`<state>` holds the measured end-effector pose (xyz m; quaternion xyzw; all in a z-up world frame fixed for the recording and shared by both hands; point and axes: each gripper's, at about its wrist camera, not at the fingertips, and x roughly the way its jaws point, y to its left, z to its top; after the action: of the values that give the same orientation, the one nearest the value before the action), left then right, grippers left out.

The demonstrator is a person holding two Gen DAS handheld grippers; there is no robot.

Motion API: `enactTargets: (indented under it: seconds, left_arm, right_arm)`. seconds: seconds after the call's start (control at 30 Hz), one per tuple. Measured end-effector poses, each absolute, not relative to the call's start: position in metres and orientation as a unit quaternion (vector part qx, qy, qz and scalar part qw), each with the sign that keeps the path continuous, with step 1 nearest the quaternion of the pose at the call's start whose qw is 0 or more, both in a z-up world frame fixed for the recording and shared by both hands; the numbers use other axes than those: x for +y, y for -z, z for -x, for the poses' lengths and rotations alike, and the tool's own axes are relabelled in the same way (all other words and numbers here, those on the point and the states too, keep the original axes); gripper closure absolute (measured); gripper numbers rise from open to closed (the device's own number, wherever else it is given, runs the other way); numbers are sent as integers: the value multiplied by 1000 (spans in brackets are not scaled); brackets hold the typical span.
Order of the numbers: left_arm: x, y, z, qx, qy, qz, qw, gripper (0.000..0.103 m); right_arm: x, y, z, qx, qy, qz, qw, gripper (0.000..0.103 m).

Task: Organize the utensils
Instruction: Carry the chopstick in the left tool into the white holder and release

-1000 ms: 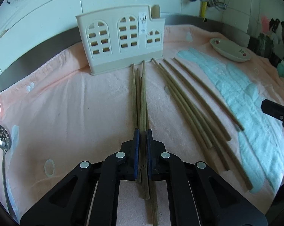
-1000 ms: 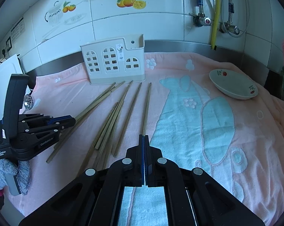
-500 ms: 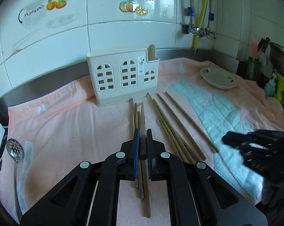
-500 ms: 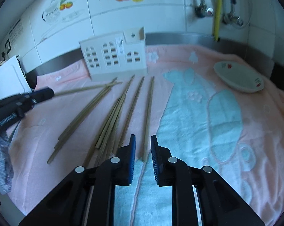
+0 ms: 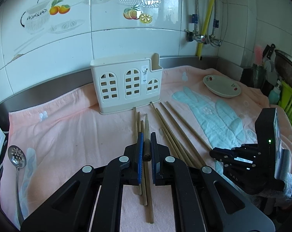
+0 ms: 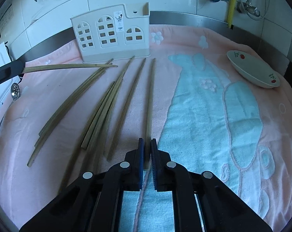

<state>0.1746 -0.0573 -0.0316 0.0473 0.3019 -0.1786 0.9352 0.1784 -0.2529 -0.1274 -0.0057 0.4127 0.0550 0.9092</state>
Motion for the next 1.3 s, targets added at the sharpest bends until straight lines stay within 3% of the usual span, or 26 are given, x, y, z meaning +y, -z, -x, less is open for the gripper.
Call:
enactTargets:
  seconds: [0.17, 0.5, 1.3]
  left_arm:
    - [-52, 23, -173, 302, 180, -36, 936, 97]
    - [-43, -3, -171, 298, 178, -27, 937, 97]
    - [-44, -97, -221, 274, 173, -52, 945, 97]
  right_arm:
    - [-258, 107, -164, 381, -48, 13, 923, 97]
    - [-266, 10, -143, 280, -68, 29, 957, 97]
    - [-252, -142, -260, 281, -128, 56, 949, 97]
